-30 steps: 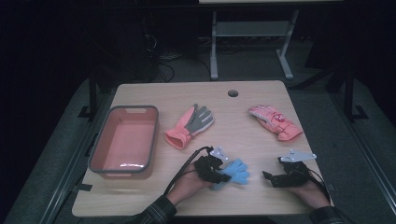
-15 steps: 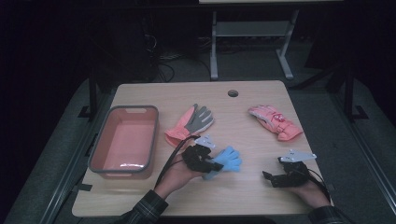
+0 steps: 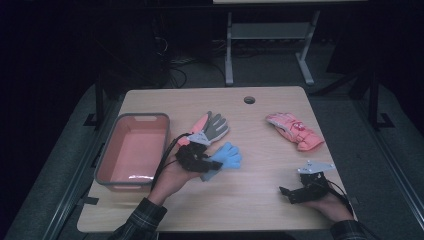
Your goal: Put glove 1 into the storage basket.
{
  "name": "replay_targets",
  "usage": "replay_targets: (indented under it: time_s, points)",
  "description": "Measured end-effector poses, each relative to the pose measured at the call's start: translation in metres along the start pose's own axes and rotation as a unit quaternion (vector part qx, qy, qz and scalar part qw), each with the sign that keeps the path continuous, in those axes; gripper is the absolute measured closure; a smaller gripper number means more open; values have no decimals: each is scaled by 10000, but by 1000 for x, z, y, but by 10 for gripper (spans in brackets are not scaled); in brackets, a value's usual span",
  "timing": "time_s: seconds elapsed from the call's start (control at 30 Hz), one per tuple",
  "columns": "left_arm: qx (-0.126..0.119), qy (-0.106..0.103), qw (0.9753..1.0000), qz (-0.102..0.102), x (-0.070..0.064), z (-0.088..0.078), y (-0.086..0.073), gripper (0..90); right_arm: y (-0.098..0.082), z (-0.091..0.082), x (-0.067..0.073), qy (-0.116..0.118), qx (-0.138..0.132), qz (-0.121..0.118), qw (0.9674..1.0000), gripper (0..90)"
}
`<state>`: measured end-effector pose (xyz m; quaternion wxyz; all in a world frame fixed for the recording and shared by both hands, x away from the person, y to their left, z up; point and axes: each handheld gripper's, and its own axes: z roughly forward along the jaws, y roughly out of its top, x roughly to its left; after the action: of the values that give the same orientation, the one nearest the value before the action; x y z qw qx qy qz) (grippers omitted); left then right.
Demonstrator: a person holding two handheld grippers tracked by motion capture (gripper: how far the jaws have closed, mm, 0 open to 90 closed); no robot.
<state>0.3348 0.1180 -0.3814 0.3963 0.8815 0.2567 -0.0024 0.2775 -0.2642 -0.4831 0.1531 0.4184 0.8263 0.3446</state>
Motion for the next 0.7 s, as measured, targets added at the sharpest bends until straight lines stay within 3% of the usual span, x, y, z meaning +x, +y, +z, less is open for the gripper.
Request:
replay_targets:
  time_s: [0.33,0.7]
  points:
    - [-122,338,9989,-287,23,-32,-7,748,-1,-1,-2,69,-14,-30,10000,0]
    - [-329,776,9943,-658,50,-64,-21,748,-1,-1,-2,58,-18,-67,10000,0]
